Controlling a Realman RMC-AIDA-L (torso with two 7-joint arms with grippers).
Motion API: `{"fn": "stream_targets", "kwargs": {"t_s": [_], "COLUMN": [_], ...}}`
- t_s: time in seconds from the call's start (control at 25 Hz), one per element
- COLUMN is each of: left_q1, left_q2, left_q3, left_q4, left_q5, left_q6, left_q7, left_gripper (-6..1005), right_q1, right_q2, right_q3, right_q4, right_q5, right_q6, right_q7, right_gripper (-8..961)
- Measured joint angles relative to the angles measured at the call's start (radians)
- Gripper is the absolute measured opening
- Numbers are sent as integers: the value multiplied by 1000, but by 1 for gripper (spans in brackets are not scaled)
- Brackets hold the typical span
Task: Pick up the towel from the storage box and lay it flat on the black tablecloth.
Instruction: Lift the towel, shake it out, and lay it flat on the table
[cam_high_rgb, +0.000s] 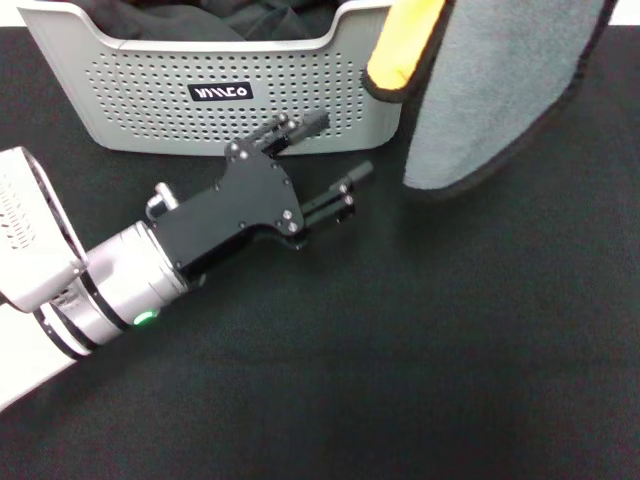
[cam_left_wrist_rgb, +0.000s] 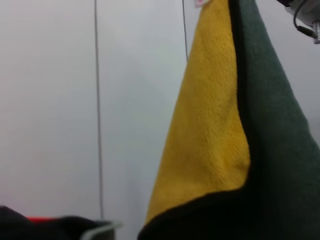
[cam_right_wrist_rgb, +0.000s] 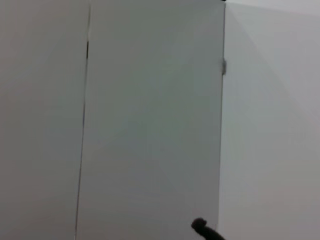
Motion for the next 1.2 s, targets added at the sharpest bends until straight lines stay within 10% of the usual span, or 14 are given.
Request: {"fn": "stream_targets", "kwargs": {"t_s": [0.56,1.2], "left_q1": [22,61], "left_q2": [0,0], "left_q3": [54,591], "left_q4": [-9,141], "left_q5": [-135,-665], "left_q6": [-2,-99], "left_q7": [211,529], "left_gripper": [726,726], "right_q1": [23,36], "right_q2": [2,19], "right_q3": [6,-3], "right_q4": [-4,-1], "right_q5": [26,27], "right_q6": [-4,12], "right_q7": [2,2], "right_gripper": [9,9]}}
